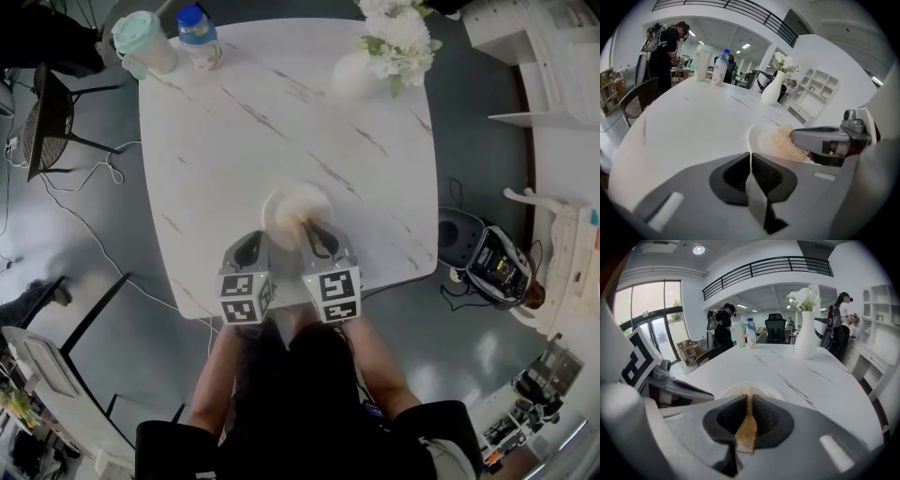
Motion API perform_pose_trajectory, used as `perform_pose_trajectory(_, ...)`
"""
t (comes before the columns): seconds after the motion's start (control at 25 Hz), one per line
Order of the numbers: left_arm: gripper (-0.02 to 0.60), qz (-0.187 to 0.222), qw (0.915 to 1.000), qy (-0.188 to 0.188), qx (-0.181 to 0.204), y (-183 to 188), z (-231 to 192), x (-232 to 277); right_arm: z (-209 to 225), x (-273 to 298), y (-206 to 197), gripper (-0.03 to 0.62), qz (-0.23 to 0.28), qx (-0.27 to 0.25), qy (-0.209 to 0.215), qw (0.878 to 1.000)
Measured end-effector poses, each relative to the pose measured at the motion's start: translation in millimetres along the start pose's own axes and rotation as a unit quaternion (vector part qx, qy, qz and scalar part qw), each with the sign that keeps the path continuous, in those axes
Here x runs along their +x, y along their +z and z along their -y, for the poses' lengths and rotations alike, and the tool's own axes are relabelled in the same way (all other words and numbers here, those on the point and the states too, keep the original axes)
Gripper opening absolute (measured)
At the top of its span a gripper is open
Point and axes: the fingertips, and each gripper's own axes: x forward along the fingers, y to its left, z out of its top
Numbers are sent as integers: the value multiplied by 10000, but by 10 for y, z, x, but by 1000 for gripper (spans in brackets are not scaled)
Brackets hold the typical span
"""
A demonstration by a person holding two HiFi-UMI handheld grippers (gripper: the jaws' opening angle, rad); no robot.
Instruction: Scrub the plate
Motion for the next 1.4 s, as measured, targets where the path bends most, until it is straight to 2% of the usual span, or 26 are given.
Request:
perform_pose_trajectory(0.28, 21, -50, 9999, -86, 61, 1, 36, 11, 255, -58, -13, 40, 9, 121, -304, 9995)
perform_pose_trajectory(0.56, 21, -75, 9999, -61, 80, -6, 53, 19, 264, -78, -2, 40, 27, 144, -326, 9994)
perform_pose_trajectory(1.04, 21, -109, 9999, -25, 82, -28, 21, 24, -303, -89, 40, 40, 58, -115, 305, 9995)
perform_pose_trajectory(1.4, 21, -90, 9999, -41, 110, -33, 23, 23, -473, -47, -55, 40, -41, -165, 475, 9987)
